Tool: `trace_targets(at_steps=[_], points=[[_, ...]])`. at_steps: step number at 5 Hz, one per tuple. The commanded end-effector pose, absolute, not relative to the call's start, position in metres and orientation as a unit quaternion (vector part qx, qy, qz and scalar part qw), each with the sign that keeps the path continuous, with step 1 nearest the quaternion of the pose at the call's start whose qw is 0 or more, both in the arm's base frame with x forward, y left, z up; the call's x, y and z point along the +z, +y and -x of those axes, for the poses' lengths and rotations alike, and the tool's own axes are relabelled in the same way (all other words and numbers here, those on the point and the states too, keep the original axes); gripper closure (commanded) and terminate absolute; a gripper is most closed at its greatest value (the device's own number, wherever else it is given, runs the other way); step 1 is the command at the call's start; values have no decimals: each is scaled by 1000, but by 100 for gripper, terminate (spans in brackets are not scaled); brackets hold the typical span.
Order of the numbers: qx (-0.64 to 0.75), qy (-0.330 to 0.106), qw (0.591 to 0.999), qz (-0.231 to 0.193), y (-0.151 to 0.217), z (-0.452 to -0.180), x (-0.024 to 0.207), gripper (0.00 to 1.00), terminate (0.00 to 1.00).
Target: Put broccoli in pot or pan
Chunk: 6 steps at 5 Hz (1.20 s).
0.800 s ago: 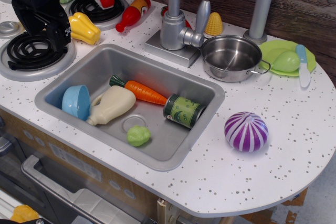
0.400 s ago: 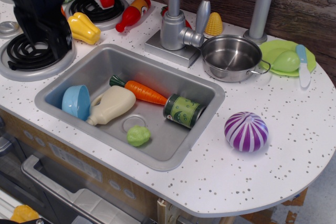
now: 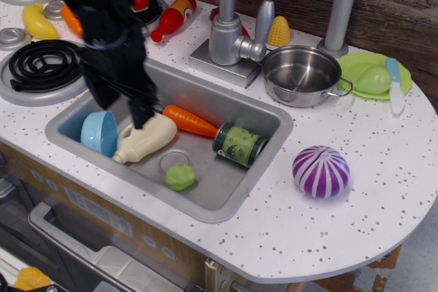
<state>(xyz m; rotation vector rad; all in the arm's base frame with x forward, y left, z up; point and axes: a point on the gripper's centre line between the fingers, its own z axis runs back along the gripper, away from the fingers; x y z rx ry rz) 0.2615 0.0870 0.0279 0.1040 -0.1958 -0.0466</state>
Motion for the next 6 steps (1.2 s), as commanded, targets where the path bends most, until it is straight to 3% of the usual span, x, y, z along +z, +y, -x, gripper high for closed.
trace_targets(at_steps=[1, 4, 6], points=[[1, -134, 990, -39, 59, -268, 4, 0, 0], [24, -169, 985, -20, 47, -278, -33, 0, 0], [45, -168, 985, -3, 50, -279, -43, 0, 0]])
